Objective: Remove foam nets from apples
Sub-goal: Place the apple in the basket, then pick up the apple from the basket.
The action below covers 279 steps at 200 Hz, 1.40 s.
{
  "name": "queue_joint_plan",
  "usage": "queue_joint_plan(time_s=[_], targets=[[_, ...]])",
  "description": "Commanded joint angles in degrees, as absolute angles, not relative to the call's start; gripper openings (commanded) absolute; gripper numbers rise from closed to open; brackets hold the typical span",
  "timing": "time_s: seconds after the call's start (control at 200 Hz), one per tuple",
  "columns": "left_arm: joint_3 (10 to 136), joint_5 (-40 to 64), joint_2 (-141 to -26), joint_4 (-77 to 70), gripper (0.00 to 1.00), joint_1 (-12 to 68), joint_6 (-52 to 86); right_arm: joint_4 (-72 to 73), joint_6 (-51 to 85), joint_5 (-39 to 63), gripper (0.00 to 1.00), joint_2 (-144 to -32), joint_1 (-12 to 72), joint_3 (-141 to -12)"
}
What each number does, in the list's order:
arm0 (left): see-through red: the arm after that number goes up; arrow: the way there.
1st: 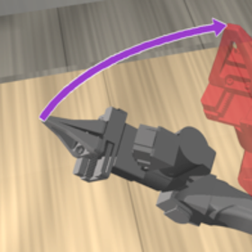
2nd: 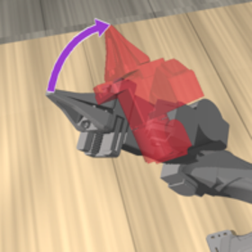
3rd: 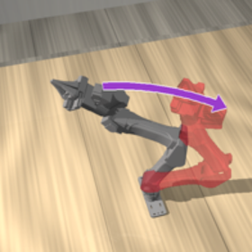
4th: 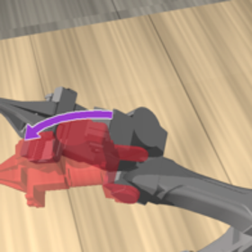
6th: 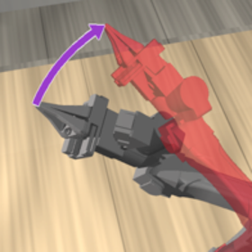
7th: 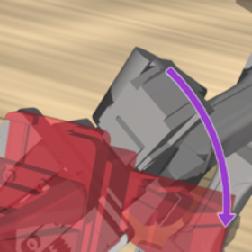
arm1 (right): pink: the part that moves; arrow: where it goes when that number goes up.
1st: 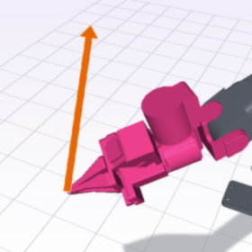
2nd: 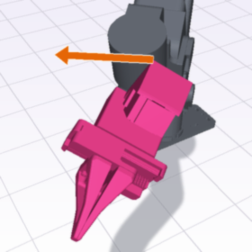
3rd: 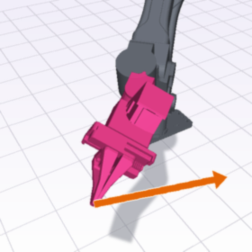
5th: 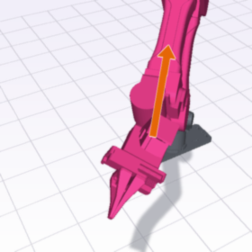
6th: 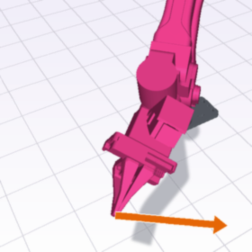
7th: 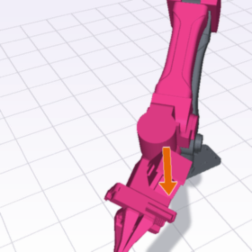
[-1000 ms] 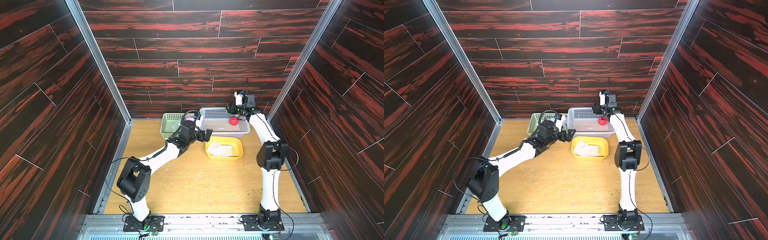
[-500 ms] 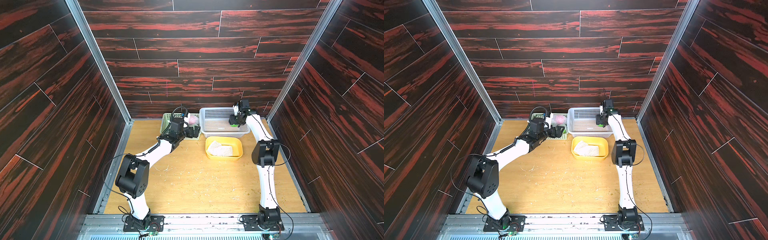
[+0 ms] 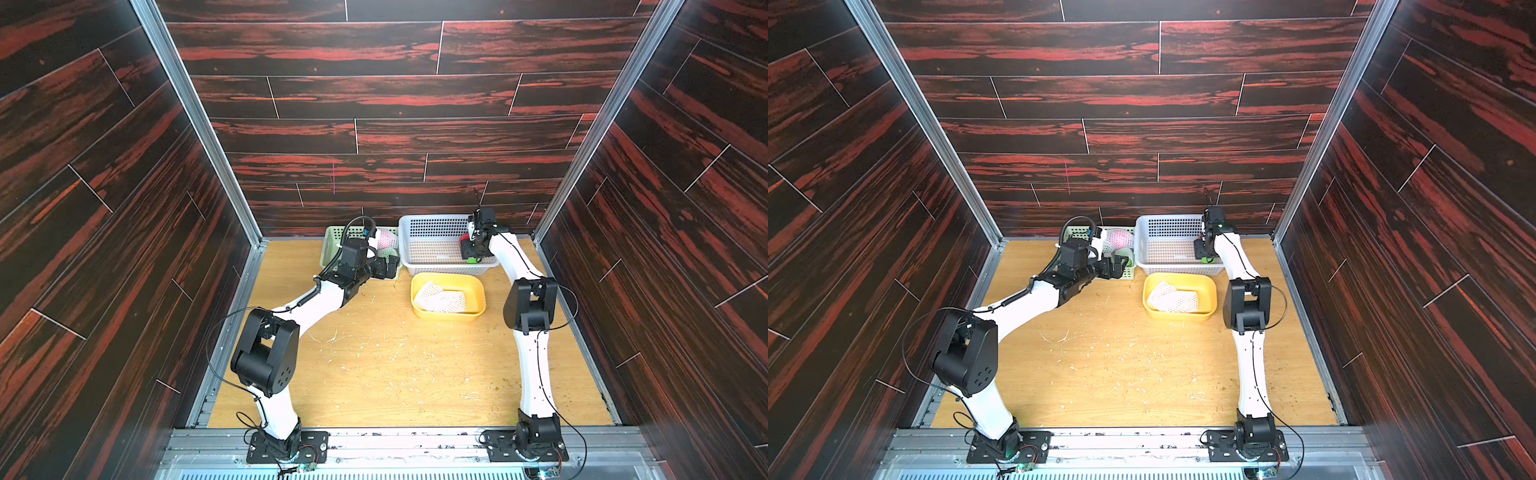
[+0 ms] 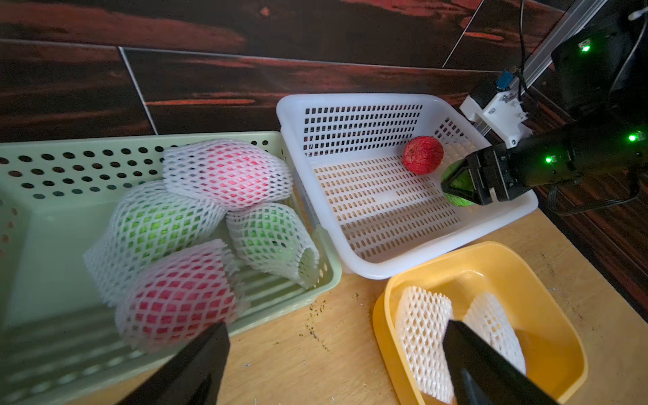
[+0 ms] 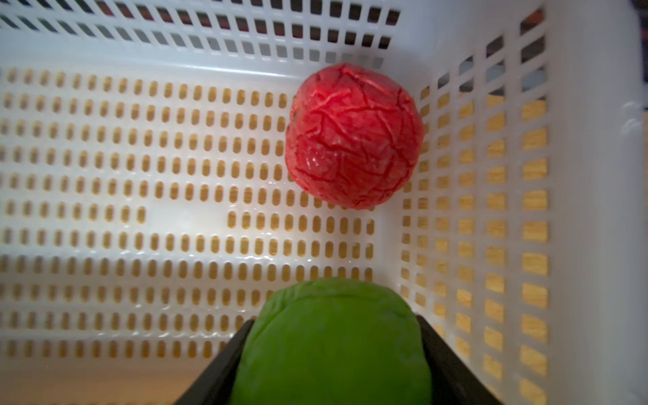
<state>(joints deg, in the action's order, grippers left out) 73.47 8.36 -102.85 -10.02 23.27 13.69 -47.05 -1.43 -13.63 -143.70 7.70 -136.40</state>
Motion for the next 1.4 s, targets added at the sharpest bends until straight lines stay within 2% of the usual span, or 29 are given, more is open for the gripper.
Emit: queue_joint_plan(time_s=[0.0,0.215,0.431,0.641,0.747,0.862,1.092,1.232,1.393], targets=[[74.3,7.6,-101.8,-9.6,1.00,22.0,12.5,-45.6,-2.4,-15.6,0.73,-144.2,7.7,-135.9],[75.0,6.1,-101.5,-7.7,1.00,21.1,9.5,-43.2,-3.5,-16.8,0.87,-142.2,7.8,-133.6],[78.2,4.9,-101.6,-3.5,1.00,18.9,7.7,-43.8,-2.7,-15.0,0.87,-138.0,8.2,-133.8],[85.9,5.1,-103.4,2.7,1.00,16.6,7.2,-56.0,0.2,-10.3,0.87,-134.6,9.3,-146.7],[91.6,4.1,-105.4,6.4,1.00,16.0,7.4,-56.8,1.4,-10.1,0.87,-129.7,10.7,-144.5],[98.5,3.8,-109.5,11.0,1.00,15.5,7.4,-49.4,3.3,-4.9,0.87,-119.8,12.5,-129.5],[113.8,3.6,-120.6,23.4,1.00,14.1,8.8,-13.6,9.2,13.6,0.87,-93.1,14.8,-84.5],[119.1,3.5,-125.2,28.6,1.00,14.0,8.4,5.4,12.2,15.7,0.87,-81.6,15.5,-62.4],[124.0,4.3,-129.3,35.9,1.00,14.1,9.1,18.6,14.4,19.1,0.87,-74.8,17.4,-46.4]])
